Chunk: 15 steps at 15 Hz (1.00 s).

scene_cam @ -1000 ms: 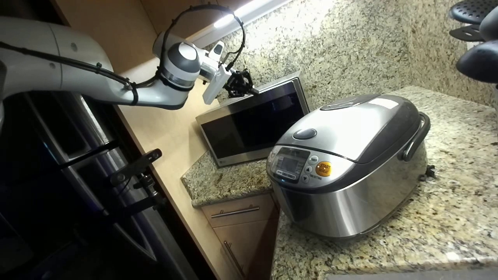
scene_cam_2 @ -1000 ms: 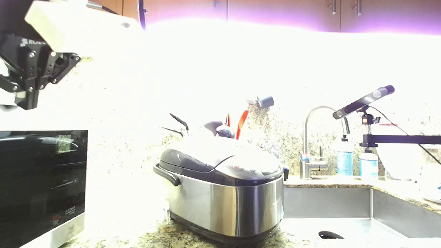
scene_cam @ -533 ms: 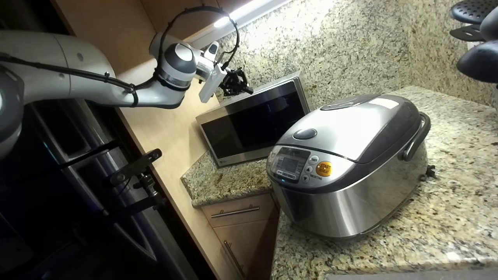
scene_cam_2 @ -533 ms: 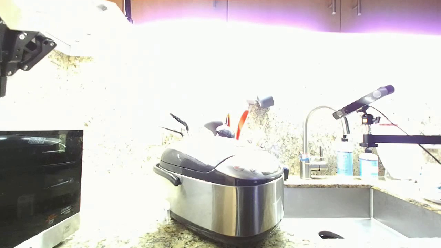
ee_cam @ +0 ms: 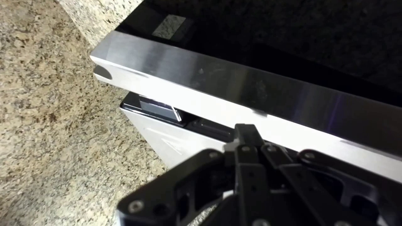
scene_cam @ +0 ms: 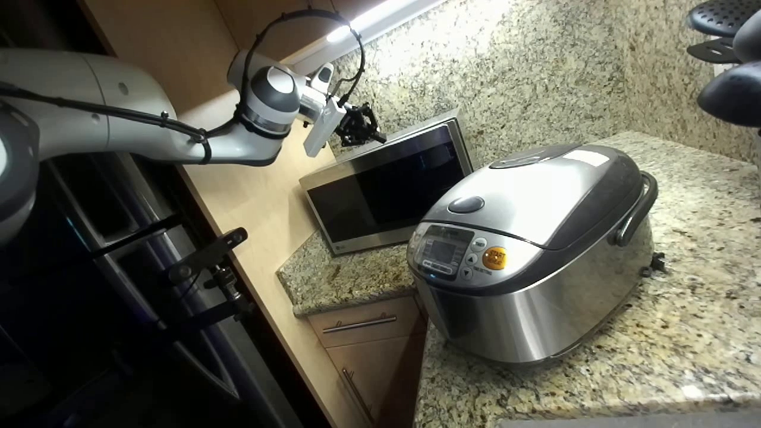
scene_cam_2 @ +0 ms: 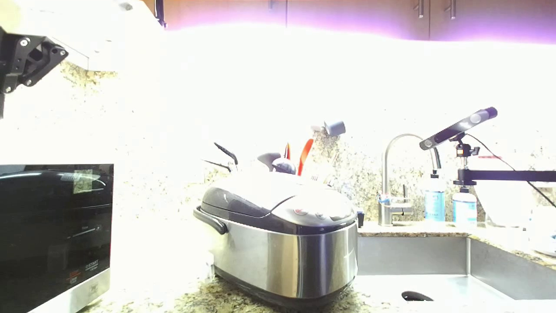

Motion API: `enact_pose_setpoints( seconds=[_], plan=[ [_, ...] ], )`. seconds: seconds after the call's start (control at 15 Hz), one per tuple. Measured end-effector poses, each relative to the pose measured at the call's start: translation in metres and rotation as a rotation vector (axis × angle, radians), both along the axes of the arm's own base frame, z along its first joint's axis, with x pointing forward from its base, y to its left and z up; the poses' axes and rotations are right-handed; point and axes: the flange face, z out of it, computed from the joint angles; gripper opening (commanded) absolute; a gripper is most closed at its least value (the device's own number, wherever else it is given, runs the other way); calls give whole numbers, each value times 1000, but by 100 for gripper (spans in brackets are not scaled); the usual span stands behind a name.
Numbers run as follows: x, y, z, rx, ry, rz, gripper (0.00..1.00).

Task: Close the microwave

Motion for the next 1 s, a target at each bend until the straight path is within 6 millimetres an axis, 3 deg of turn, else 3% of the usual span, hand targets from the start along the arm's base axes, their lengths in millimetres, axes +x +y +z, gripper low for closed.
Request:
enact_pose_setpoints(
  seconds=[0.47, 1.0],
  plan=[
    [0, 3, 1, -16, -21, 17, 0],
    [-10, 32, 38, -77, -128, 98, 0]
  ],
)
